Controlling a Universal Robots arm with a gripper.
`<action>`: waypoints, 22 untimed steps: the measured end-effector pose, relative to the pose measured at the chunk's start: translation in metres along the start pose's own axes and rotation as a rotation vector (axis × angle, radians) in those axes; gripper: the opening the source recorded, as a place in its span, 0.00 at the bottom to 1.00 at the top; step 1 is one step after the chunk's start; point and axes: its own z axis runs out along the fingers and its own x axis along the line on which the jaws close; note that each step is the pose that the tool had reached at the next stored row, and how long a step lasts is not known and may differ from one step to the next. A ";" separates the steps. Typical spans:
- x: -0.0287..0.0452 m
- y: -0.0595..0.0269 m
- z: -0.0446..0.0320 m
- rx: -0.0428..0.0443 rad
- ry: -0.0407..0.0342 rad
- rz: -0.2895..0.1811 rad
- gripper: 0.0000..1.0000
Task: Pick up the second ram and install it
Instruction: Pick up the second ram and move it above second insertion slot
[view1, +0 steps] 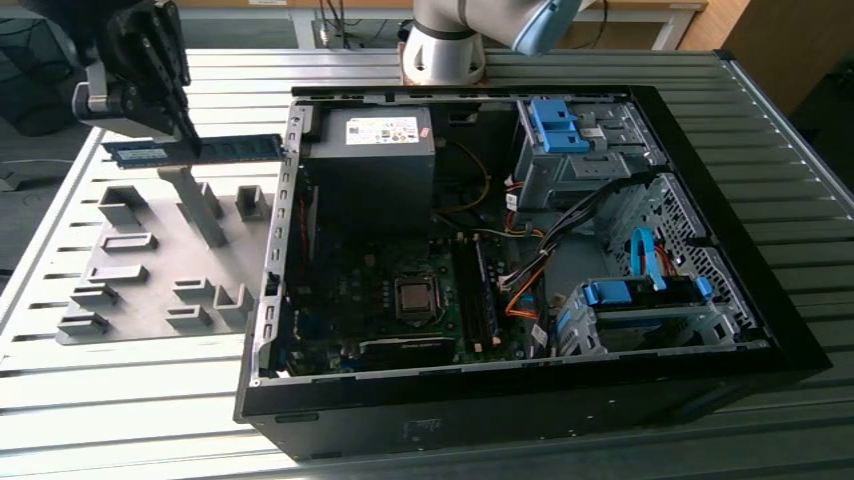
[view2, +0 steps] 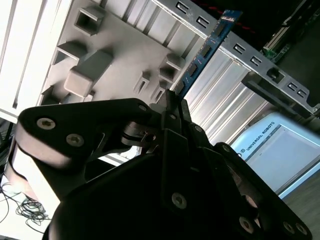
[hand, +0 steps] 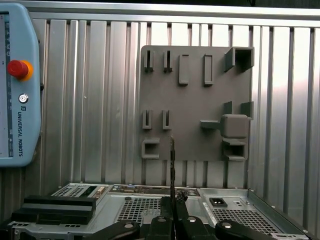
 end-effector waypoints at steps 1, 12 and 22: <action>0.0000 -0.0018 0.0000 -0.0001 0.0000 0.000 0.14; 0.0005 -0.0244 0.0003 0.0000 0.0000 0.000 0.14; 0.0012 -0.0607 0.0007 -0.0001 0.0000 0.000 0.14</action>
